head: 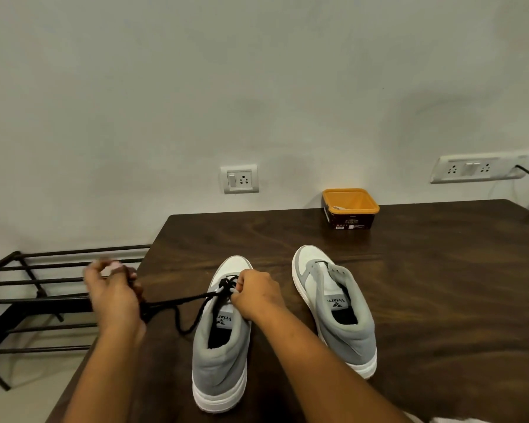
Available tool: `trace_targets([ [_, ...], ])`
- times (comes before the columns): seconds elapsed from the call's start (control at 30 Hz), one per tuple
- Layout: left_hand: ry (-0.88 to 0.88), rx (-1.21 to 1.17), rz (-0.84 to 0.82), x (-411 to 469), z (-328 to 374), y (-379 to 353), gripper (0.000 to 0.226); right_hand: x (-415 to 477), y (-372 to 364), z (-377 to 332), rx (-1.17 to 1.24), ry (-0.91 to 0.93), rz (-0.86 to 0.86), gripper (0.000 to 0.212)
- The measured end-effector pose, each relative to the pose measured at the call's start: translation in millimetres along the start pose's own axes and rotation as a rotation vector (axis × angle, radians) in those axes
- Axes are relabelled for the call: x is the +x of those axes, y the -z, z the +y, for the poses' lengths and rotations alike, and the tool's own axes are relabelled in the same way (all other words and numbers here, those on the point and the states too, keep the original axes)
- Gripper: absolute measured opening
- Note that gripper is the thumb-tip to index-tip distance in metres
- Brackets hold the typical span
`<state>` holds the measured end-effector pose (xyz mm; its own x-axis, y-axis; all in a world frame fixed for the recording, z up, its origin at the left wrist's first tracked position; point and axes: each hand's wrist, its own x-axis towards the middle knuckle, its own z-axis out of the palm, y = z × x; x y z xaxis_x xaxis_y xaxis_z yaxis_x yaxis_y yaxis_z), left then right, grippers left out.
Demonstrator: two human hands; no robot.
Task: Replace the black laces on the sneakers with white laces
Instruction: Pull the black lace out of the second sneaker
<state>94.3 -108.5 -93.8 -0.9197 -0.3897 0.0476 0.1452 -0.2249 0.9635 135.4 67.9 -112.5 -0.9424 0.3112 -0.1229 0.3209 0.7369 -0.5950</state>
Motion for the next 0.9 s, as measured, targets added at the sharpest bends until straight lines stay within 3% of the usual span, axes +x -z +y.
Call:
trace_targets([
  [0.1, -0.348, 0.706, -0.421, -6, -17, -5, 0.013, -1, 1, -1, 0.0, 0.004, -0.005, 0.021],
  [0.17, -0.451, 1.059, -0.622, -17, -27, -13, 0.017, 0, 1, -2, -0.004, 0.007, 0.0, 0.021],
  [0.23, -0.572, 1.266, -0.645, -26, -34, -24, 0.027, 0, 2, -2, -0.007, 0.017, 0.004, 0.023],
  [0.37, -0.766, 1.363, -0.58, -31, -38, -37, 0.017, 0, 2, -3, -0.006, 0.031, -0.011, 0.026],
  [0.47, -0.845, 1.344, -0.547, -35, -39, -40, 0.012, 1, 1, -2, -0.007, 0.029, -0.004, 0.027],
  [0.6, -0.61, 1.154, -0.505, -34, -48, -38, 0.01, 1, 3, 0, 0.014, 0.023, 0.001, 0.024],
  [0.67, -0.517, 0.884, -0.466, -34, -44, -38, 0.009, 1, 3, 0, 0.019, 0.015, 0.001, 0.021],
  [0.77, -0.155, 0.235, -0.212, -27, -19, -39, 0.024, 1, 1, -1, 0.015, 0.004, -0.001, 0.02],
  [0.83, -0.002, -0.123, -0.11, -15, -4, -29, 0.026, 1, 1, -1, 0.021, 0.001, -0.005, 0.02],
  [0.87, 0.027, -0.134, -0.101, -12, -1, -22, 0.026, 1, 2, -1, 0.022, 0.003, -0.006, 0.02],
  [0.9, 0.037, 0.007, -0.087, -9, -3, -16, 0.023, 0, 2, -1, 0.024, 0.008, -0.009, 0.021],
])
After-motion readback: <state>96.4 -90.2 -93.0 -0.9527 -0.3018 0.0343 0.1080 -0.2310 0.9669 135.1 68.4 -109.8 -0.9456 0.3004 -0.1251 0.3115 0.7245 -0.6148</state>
